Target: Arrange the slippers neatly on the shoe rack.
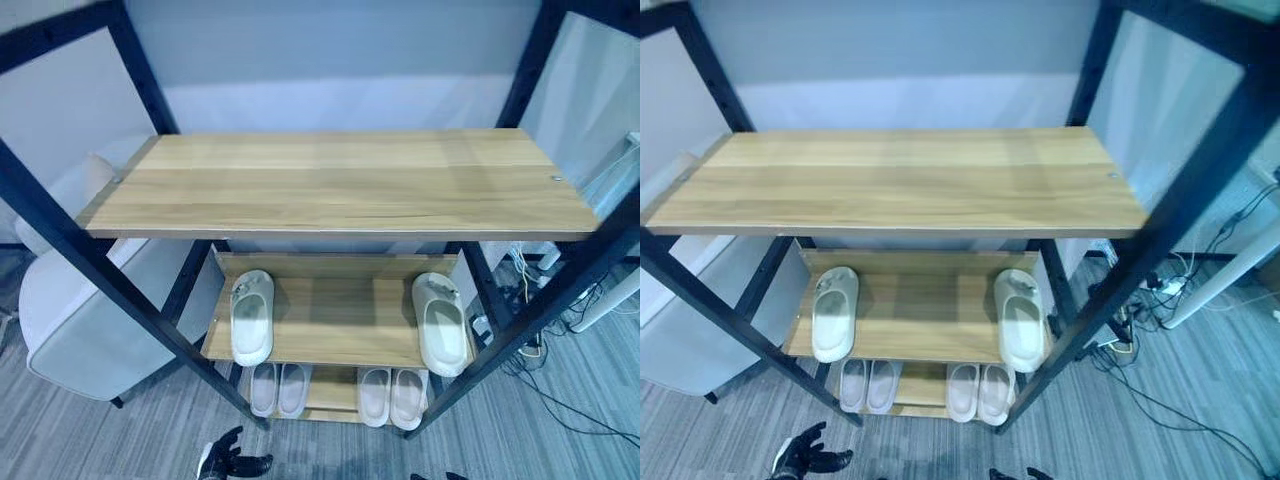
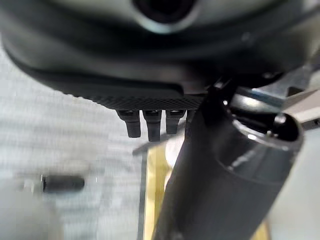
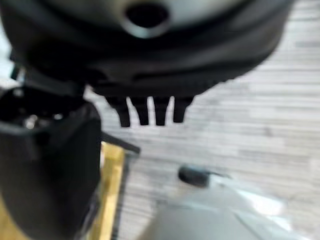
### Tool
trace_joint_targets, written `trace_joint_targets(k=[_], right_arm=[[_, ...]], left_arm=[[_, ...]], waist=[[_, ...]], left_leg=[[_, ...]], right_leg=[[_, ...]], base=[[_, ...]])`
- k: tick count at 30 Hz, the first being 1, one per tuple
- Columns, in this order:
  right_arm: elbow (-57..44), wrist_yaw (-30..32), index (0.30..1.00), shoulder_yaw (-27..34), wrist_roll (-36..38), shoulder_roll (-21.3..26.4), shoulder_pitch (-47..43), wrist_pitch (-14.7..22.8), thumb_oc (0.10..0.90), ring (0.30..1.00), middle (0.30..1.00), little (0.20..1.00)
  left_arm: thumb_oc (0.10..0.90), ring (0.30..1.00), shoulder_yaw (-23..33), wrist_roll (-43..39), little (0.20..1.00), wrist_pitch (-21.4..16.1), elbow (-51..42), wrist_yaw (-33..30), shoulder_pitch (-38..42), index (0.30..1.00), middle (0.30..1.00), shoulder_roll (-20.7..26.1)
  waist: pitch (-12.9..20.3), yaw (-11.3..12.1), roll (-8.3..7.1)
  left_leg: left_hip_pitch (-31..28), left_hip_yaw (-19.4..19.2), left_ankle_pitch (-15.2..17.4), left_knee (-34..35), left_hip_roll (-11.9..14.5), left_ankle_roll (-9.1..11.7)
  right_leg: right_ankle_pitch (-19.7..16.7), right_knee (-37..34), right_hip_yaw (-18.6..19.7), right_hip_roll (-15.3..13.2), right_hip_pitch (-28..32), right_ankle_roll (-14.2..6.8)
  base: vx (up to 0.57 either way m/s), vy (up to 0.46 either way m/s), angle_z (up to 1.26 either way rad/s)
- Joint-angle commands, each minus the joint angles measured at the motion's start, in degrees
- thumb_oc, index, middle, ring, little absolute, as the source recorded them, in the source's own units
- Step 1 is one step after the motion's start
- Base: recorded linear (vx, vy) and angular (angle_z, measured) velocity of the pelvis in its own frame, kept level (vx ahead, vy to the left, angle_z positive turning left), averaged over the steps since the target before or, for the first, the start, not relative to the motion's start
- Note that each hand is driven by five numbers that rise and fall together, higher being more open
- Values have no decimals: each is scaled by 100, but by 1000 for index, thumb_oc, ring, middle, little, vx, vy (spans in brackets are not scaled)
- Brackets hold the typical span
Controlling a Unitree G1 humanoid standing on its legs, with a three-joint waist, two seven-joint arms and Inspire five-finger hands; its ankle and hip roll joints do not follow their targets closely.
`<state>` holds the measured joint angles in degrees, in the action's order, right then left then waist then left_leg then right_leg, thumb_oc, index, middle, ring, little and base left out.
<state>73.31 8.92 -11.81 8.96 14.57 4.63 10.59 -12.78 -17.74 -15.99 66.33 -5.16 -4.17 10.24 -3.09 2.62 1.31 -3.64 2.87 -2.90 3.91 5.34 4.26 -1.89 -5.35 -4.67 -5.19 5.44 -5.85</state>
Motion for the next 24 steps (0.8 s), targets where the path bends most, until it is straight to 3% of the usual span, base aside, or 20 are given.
trace_joint_targets(k=[1,8,11,12,13,14,16,19,24], right_arm=[[113,87,900,-144,-338,131,116,26,800,900,900,900],[81,141,900,-173,-424,222,32,13,800,900,900,900],[-14,148,900,-226,-467,261,-9,31,800,900,900,900],[-111,196,900,-233,-558,321,7,46,800,900,900,900],[-158,224,900,-207,-619,361,20,54,800,900,900,900],[-159,224,900,-213,-619,356,31,54,800,900,900,900],[-215,234,900,-106,-691,431,65,59,800,900,900,900],[-124,209,900,-93,-929,498,134,-6,800,900,900,900],[-125,285,900,-136,-1069,604,69,-33,800,900,900,900]], left_arm=[[800,900,49,-87,900,-265,-62,79,387,900,900,172],[800,900,-163,-106,900,-213,-230,187,226,900,900,95],[800,900,-319,-199,900,-257,-785,334,16,900,900,166],[800,900,-405,-455,900,-423,-2357,569,-438,900,900,576],[800,900,-389,-571,900,-445,-3255,766,-781,900,900,910],[800,900,-385,-574,900,-432,-3274,767,-802,900,900,922],[800,900,-207,-799,900,-389,-4497,1156,-1443,900,900,1476],[800,900,-34,-1174,900,-269,-5552,1547,-2067,900,900,1936],[800,900,-34,-1495,900,-164,-6222,1750,-2298,900,900,2189]], waist=[[156,82,-419],[88,35,-298],[53,27,-238],[10,70,-190],[-2,101,-163],[5,101,-173],[-41,161,-108],[-57,221,13],[-64,232,138]], left_leg=[[365,170,227,-207,-321,-93],[389,234,-61,95,-229,-25],[453,240,-119,109,-221,9],[515,262,-163,109,-227,22],[580,269,-232,109,-230,24],[549,264,-185,109,-229,27],[594,268,-208,109,-238,33],[623,295,-198,109,-258,39],[626,325,-199,109,-271,49]], right_leg=[[383,235,61,-52,-172,-202],[453,223,-75,70,-189,-107],[448,183,-127,103,-217,-88],[433,144,-183,120,-235,-77],[393,137,-206,127,-279,-80],[427,122,-203,127,-243,-79],[423,88,-229,130,-239,-83],[436,54,-271,133,-233,-84],[453,42,-277,132,-219,-82]], base=[[-47,-110,14],[-57,-56,12],[-63,-36,3],[-79,-26,7],[-52,-31,9],[-33,-11,19],[-24,-6,19],[-10,0,2],[-7,8,3]])
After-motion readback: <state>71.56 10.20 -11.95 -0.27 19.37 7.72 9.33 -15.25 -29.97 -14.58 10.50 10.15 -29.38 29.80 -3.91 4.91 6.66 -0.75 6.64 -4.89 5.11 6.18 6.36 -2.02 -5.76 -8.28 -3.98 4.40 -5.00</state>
